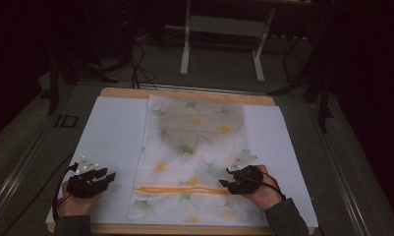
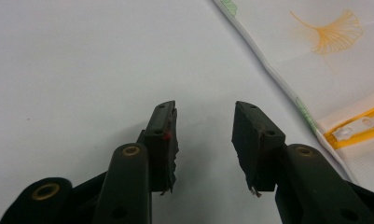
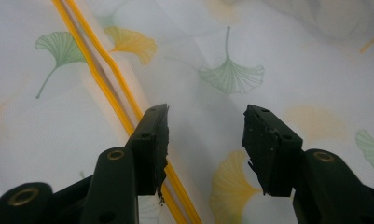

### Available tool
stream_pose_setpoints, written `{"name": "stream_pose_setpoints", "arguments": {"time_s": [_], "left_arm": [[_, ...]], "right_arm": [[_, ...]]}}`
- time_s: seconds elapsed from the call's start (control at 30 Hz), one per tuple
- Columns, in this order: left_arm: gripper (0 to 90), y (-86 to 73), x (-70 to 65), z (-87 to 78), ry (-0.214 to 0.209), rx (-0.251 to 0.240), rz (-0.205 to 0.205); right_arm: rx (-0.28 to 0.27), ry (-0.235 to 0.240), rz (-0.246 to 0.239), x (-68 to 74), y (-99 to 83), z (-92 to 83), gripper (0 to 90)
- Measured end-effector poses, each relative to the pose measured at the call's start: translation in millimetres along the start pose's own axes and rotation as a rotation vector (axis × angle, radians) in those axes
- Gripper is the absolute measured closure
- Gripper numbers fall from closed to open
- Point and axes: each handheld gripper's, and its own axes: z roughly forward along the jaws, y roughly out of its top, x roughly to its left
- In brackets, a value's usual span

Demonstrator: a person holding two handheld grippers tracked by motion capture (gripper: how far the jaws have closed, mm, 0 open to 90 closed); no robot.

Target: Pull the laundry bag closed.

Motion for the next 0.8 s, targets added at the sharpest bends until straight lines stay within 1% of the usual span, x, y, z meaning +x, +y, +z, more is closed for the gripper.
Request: {"name": "stream_pose_setpoints", "arguments": {"time_s": [0.13, 0.17, 0.23, 0.33, 0.37, 0.47, 0.5, 0.53, 0.6, 0.73, 0.8], "left_arm": [[61.5, 0.0, 0.5, -0.6, -0.006, 0.001, -0.003], [61.5, 0.0, 0.5, -0.7, -0.008, 0.007, 0.005], [63.7, 0.2, 0.2, -0.7, -0.009, 0.007, 0.010], [64.4, 0.2, -0.5, -0.7, -0.004, 0.005, 0.016], [64.6, 0.2, -0.8, -1.0, -0.004, 0.005, 0.019], [64.4, 0.3, -0.8, -1.5, 0.003, 0.003, 0.027], [64.0, 0.1, -0.8, -1.8, 0.007, -0.004, 0.023], [62.9, -0.1, -0.3, -2.1, 0.001, -0.010, 0.025], [61.1, -0.1, -0.3, -1.9, 0.003, -0.006, 0.024], [61.0, 0.1, -0.6, -2.5, 0.012, -0.005, 0.038], [61.3, 0.4, -1.3, -3.4, 0.014, -0.014, 0.047]], "right_arm": [[0.005, 0.007, -0.010, 2.3, 3.0, 2.6, 51.7], [0.007, 0.009, -0.015, 3.6, 4.1, 3.4, 51.8], [0.011, 0.020, -0.029, 6.9, 7.8, 6.8, 52.6], [0.015, 0.028, -0.038, 8.8, 9.9, 8.8, 53.7], [0.016, 0.036, -0.044, 11.4, 12.4, 11.3, 54.9], [0.021, 0.043, -0.066, 13.6, 15.5, 13.9, 56.8], [0.020, 0.045, -0.071, 14.4, 16.8, 14.8, 57.0], [0.019, 0.050, -0.071, 15.4, 18.1, 15.6, 57.3], [0.017, 0.058, -0.078, 16.6, 20.7, 17.3, 57.7], [0.016, 0.065, -0.084, 19.0, 25.0, 19.7, 57.9], [0.013, 0.071, -0.093, 21.7, 29.2, 21.6, 57.9]]}}
